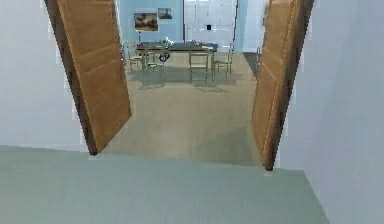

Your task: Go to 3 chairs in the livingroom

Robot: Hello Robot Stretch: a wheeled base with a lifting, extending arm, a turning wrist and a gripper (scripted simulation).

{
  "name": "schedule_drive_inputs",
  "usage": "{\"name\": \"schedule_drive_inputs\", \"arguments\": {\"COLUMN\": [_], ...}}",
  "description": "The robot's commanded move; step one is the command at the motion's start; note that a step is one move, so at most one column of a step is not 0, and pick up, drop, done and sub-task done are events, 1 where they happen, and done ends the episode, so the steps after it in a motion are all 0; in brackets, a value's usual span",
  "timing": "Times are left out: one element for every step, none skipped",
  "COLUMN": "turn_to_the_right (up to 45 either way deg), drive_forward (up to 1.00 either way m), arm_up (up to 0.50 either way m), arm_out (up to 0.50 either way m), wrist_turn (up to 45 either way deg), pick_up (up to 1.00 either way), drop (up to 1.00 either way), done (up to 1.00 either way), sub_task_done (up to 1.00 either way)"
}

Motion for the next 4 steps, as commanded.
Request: {"name": "schedule_drive_inputs", "arguments": {"turn_to_the_right": [3.0, 0.0, 0.0, 3.0], "drive_forward": [0.0, 1.0, 0.35, 0.0], "arm_up": [0.0, 0.0, 0.0, 0.0], "arm_out": [0.0, 0.0, 0.0, 0.0], "wrist_turn": [0.0, 0.0, 0.0, 0.0], "pick_up": [0.0, 0.0, 0.0, 0.0], "drop": [0.0, 0.0, 0.0, 0.0], "done": [0.0, 0.0, 0.0, 0.0], "sub_task_done": [0.0, 0.0, 0.0, 0.0]}}
